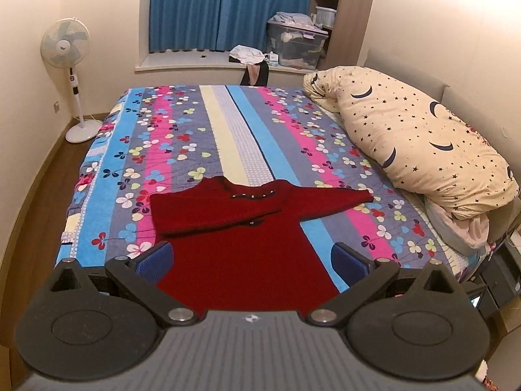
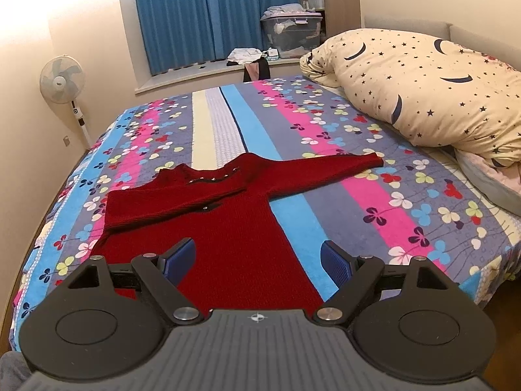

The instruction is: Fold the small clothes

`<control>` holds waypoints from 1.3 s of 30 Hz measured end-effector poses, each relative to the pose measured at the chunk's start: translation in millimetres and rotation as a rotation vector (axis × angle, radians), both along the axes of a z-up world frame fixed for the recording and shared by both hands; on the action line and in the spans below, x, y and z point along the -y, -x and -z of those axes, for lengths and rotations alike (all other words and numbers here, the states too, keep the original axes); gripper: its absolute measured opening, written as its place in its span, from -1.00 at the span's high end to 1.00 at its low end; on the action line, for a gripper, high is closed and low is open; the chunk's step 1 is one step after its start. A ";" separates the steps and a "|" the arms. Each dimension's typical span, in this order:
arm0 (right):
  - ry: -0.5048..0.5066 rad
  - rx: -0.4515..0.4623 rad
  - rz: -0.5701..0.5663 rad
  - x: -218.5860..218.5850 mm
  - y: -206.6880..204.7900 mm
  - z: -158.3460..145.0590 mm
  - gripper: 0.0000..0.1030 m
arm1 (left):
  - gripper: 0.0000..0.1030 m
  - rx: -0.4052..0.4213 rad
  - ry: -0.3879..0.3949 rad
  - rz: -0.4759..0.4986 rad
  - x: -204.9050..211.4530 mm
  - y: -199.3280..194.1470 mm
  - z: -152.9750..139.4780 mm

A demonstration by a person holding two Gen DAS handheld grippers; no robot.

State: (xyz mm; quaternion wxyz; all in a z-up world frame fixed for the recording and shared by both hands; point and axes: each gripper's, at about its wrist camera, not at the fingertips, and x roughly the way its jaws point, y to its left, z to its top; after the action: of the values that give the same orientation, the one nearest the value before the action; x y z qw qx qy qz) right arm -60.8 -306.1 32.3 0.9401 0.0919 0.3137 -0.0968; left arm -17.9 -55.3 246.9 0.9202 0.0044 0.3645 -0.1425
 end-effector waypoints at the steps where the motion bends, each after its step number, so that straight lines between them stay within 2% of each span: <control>1: 0.001 -0.001 0.001 -0.2 -0.6 0.5 -0.65 | -1.00 -0.001 0.003 0.000 -1.0 -1.5 1.0; 4: 0.001 -0.005 0.001 0.3 -1.7 1.5 -0.65 | -1.00 0.003 -0.014 -0.008 0.2 -5.6 3.3; 12: 0.002 -0.016 -0.002 1.7 -6.4 5.8 -0.65 | -1.00 0.000 0.004 -0.041 -9.4 -21.1 2.9; 18: 0.002 -0.036 0.000 2.8 -13.5 11.9 -0.65 | -1.00 -0.016 -0.018 -0.018 -2.2 -28.5 13.1; 23: 0.003 -0.059 0.013 4.8 -23.5 19.9 -0.65 | -1.00 -0.034 -0.006 -0.022 -5.1 -37.9 24.8; 32: -0.014 -0.107 0.039 13.4 -43.8 41.0 -0.65 | -1.00 0.002 -0.002 0.022 5.9 -47.3 29.4; 39: -0.018 -0.136 0.048 18.0 -65.9 55.4 -0.65 | -1.00 -0.069 0.000 0.040 16.9 -81.0 51.3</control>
State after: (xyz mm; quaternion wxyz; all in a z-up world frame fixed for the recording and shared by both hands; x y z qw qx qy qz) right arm 5.0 -324.1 -23.2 0.9131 0.1011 0.3755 -0.1223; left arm 63.1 -72.2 195.6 0.9041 0.0067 0.3958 -0.1611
